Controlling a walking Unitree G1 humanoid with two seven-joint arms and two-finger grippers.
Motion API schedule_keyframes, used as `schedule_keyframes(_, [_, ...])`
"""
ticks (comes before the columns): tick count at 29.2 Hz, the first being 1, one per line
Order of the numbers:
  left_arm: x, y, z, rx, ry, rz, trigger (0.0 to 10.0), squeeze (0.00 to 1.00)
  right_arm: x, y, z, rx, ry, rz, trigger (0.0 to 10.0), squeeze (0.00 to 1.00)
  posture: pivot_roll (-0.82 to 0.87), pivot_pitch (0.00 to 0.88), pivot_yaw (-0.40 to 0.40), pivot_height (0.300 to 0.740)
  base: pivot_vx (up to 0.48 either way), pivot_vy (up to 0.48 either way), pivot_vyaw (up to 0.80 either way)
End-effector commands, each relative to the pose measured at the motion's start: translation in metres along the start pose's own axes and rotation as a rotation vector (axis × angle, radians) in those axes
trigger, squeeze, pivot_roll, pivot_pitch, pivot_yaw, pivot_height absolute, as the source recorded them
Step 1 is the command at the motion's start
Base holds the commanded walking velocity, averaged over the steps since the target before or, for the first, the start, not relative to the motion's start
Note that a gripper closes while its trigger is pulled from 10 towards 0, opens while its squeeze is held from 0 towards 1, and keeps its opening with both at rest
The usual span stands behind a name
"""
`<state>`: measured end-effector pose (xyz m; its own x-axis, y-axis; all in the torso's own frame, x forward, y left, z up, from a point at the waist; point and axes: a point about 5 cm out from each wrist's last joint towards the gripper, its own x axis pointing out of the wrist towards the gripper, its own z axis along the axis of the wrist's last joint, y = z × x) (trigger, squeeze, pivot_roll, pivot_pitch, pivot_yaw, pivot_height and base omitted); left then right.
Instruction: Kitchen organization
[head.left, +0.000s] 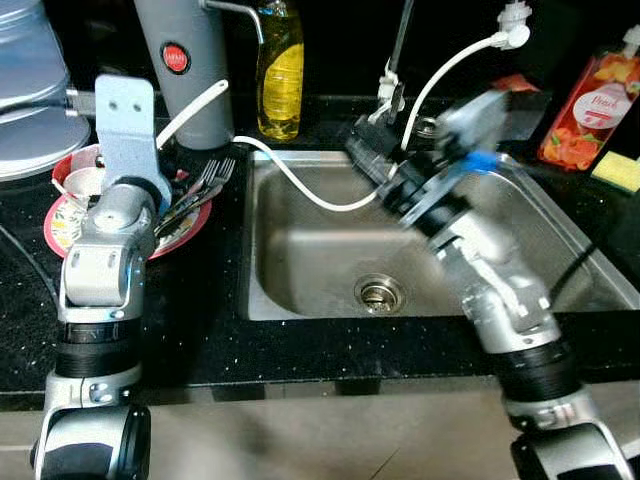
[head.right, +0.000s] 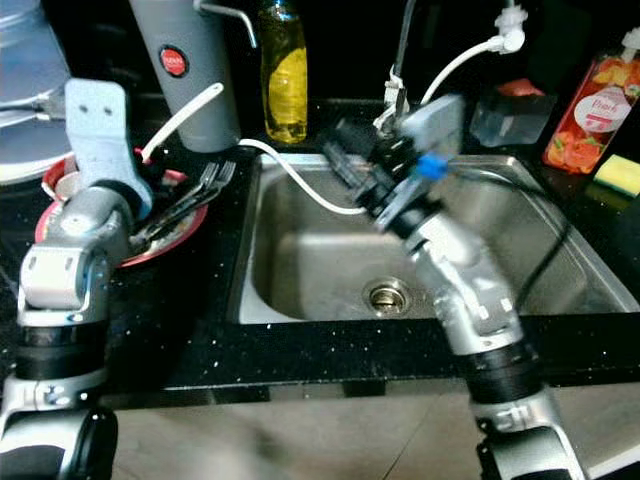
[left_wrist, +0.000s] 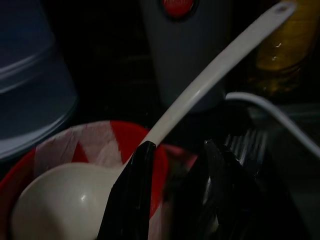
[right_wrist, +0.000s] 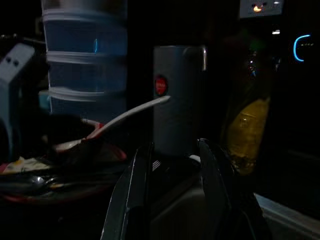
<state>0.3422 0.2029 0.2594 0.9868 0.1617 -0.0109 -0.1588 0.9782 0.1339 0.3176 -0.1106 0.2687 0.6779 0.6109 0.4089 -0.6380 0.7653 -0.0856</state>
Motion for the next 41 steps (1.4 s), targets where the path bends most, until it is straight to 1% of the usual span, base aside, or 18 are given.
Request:
schedule_keyframes(1, [0.007, 0.012, -0.004, 0.069, 0.063, 0.064, 10.0, 0.00, -0.001, 0.008, 0.001, 0.027, -0.004, 0.020, 10.0, 0.00, 0.26, 0.000, -0.021, 0.740, 0.000, 0.000, 0.00])
schedule_keyframes(4, [0.013, 0.013, -0.002, 0.135, 0.050, 0.032, 10.0, 0.00, -0.001, 0.013, 0.002, 0.050, -0.013, 0.030, 10.0, 0.00, 0.26, 0.000, -0.024, 0.740, 0.000, 0.000, 0.00])
schedule_keyframes(10, [0.029, 0.012, -0.002, 0.178, 0.065, -0.017, 10.0, 0.00, 0.002, 0.022, 0.011, 0.079, -0.061, 0.055, 10.0, 0.00, 0.25, 0.000, -0.022, 0.740, 0.000, 0.000, 0.00])
schedule_keyframes(11, [0.033, 0.013, -0.001, 0.235, 0.057, -0.008, 10.0, 0.13, 0.003, 0.024, 0.013, 0.092, -0.075, 0.059, 10.0, 0.00, 0.25, 0.000, -0.021, 0.740, 0.000, 0.000, 0.00])
schedule_keyframes(12, [0.037, 0.013, 0.000, 0.276, 0.053, -0.015, 10.0, 0.72, 0.004, 0.025, 0.015, 0.102, -0.087, 0.060, 10.0, 0.00, 0.25, 0.000, -0.016, 0.740, 0.000, 0.000, 0.00])
schedule_keyframes(13, [0.037, 0.013, 0.000, 0.276, 0.053, -0.015, 10.0, 0.72, 0.004, 0.025, 0.015, 0.102, -0.087, 0.060, 10.0, 0.00, 0.25, 0.000, -0.016, 0.740, 0.000, 0.000, 0.00])
schedule_keyframes(14, [0.039, 0.013, 0.002, 0.295, 0.045, -0.020, 10.0, 1.00, 0.004, 0.025, 0.016, 0.110, -0.093, 0.058, 10.0, 0.00, 0.25, 0.000, -0.017, 0.740, 0.000, 0.000, 0.00])
schedule_keyframes(24, [0.051, 0.003, 0.021, 0.333, -0.069, -0.049, 10.0, 1.00, 0.004, 0.029, 0.016, 0.140, -0.103, 0.051, 10.0, 0.00, 0.24, 0.000, -0.014, 0.740, 0.000, 0.000, 0.00])
schedule_keyframes(25, [0.054, 0.001, 0.022, 0.330, -0.075, -0.059, 10.0, 0.71, 0.004, 0.030, 0.017, 0.144, -0.106, 0.056, 10.0, 0.00, 0.24, 0.000, -0.012, 0.740, 0.000, 0.000, 0.00])
schedule_keyframes(26, [0.056, 0.000, 0.022, 0.328, -0.078, -0.066, 10.0, 0.71, 0.004, 0.031, 0.017, 0.146, -0.107, 0.060, 10.0, 0.00, 0.24, 0.000, -0.012, 0.740, 0.000, 0.000, 0.00])
schedule_keyframes(27, [0.059, 0.000, 0.022, 0.319, -0.073, -0.060, 10.0, 0.00, 0.004, 0.031, 0.018, 0.147, -0.107, 0.061, 10.0, 0.00, 0.24, 0.000, -0.014, 0.740, 0.000, 0.000, 0.00])
schedule_keyframes(32, [0.065, 0.007, 0.018, 0.322, -0.039, -0.011, 10.0, 0.00, 0.005, 0.032, 0.018, 0.151, -0.108, 0.058, 10.0, 0.00, 0.23, 0.000, -0.013, 0.740, 0.000, 0.000, 0.00])
schedule_keyframes(33, [0.067, 0.014, 0.016, 0.375, -0.026, 0.048, 9.7, 0.00, 0.004, 0.032, 0.019, 0.156, -0.111, 0.056, 10.0, 0.00, 0.23, 0.000, -0.010, 0.740, 0.000, 0.000, 0.00])
schedule_keyframes(34, [0.069, 0.019, 0.015, 0.420, -0.020, 0.085, 9.3, 0.00, 0.004, 0.031, 0.019, 0.159, -0.114, 0.055, 10.0, 0.00, 0.23, 0.000, -0.010, 0.740, 0.000, 0.000, 0.00])
schedule_keyframes(36, [0.071, 0.024, 0.013, 0.449, -0.014, 0.115, 4.4, 0.00, 0.003, 0.031, 0.020, 0.165, -0.117, 0.051, 10.0, 0.00, 0.23, 0.000, -0.005, 0.740, 0.000, 0.000, 0.00])
schedule_keyframes(37, [0.071, 0.024, 0.013, 0.449, -0.014, 0.115, 4.4, 0.00, 0.003, 0.031, 0.020, 0.165, -0.117, 0.051, 10.0, 0.00, 0.23, 0.000, -0.005, 0.740, 0.000, 0.000, 0.00])
schedule_keyframes(38, [0.072, 0.028, 0.012, 0.487, -0.016, 0.127, 0.0, 0.00, 0.003, 0.030, 0.019, 0.172, -0.119, 0.043, 10.0, 0.00, 0.23, 0.000, -0.005, 0.740, 0.000, 0.000, 0.00])
schedule_keyframes(41, [0.072, 0.031, 0.009, 0.532, -0.012, 0.135, 0.0, 0.00, 0.003, 0.030, 0.019, 0.179, -0.120, 0.041, 10.0, 0.00, 0.24, 0.000, -0.007, 0.740, 0.000, 0.000, 0.00])
